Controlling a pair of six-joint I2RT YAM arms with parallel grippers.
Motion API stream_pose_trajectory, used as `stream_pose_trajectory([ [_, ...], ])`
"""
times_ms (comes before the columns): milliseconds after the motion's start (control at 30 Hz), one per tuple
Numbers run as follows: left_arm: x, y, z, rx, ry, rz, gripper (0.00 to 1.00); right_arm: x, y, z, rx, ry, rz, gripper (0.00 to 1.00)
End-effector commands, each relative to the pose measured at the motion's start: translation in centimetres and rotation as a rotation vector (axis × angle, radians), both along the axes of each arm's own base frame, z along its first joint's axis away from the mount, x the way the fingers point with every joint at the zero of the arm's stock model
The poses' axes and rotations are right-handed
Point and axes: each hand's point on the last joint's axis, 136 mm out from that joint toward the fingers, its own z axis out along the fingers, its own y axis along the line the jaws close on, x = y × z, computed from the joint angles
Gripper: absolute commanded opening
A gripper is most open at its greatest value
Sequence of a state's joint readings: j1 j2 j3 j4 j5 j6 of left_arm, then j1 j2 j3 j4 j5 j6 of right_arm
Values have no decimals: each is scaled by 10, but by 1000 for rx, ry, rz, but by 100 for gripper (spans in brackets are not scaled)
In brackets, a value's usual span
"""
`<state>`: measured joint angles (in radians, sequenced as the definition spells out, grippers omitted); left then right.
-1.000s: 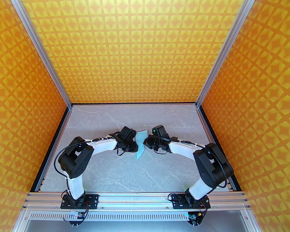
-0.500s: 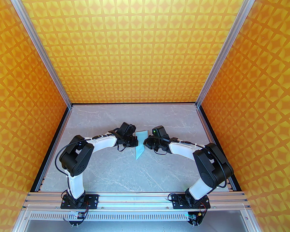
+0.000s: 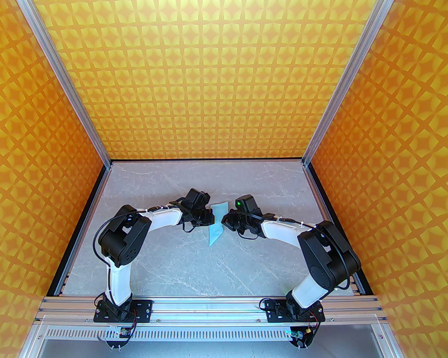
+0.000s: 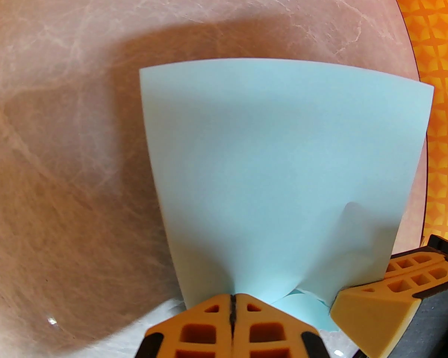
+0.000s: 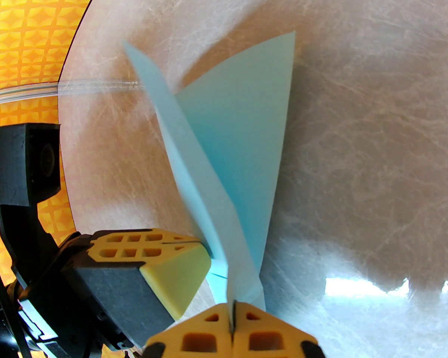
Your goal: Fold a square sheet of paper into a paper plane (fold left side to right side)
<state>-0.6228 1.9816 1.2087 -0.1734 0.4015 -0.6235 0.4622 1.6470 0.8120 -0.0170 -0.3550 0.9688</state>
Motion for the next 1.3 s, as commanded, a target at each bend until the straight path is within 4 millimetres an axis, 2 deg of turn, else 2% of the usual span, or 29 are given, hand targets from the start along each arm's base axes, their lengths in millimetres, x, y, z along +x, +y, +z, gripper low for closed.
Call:
stream_pose_trajectory([
  [0,-9,-5,4,-25,17,-18,4,1,-3,1,6,-9,-19,0],
  [267,-21,-2,-25,29,77,-24,3,2,-3,3,8,-13,-21,0],
  [500,-27,11,-52,131,105,-24,1,6,-1,8,12,-19,-25,0],
  [567,-37,4,-56,152,105,-52,1,8,0,10,17,-20,-24,0],
  [800,-45,4,-70,240,94,-92,0,17,9,16,50,-17,-23,0],
  [967,-47,3,-73,249,89,-102,0,23,9,17,39,-19,-36,0],
  [1267,-48,4,-69,244,84,-101,0,25,7,2,10,11,-46,0],
])
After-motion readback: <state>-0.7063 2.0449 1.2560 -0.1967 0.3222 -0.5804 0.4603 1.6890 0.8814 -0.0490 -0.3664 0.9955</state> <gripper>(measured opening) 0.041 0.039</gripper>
